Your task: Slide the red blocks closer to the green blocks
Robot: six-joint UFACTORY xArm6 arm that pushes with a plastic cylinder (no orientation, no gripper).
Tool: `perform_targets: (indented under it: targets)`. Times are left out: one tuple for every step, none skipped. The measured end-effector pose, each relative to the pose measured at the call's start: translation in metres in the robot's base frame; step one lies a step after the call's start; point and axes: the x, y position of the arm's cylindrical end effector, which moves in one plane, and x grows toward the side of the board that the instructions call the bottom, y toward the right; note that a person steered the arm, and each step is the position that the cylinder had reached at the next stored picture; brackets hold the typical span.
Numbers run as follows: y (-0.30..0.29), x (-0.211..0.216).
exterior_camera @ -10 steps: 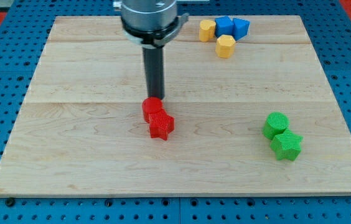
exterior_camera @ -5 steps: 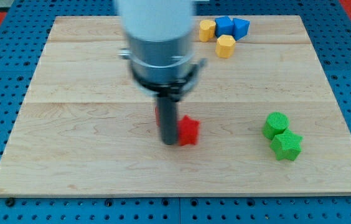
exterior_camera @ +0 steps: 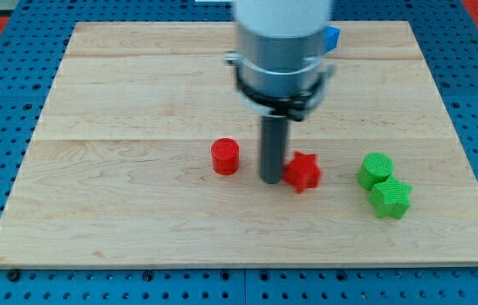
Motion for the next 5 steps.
perform_targets:
  targets:
    - [-0.023,0.009]
    - [-0.077,0.069]
    - [-0.193,0.016]
    - [-0.174,-0.040]
    - [-0.086,-0.040]
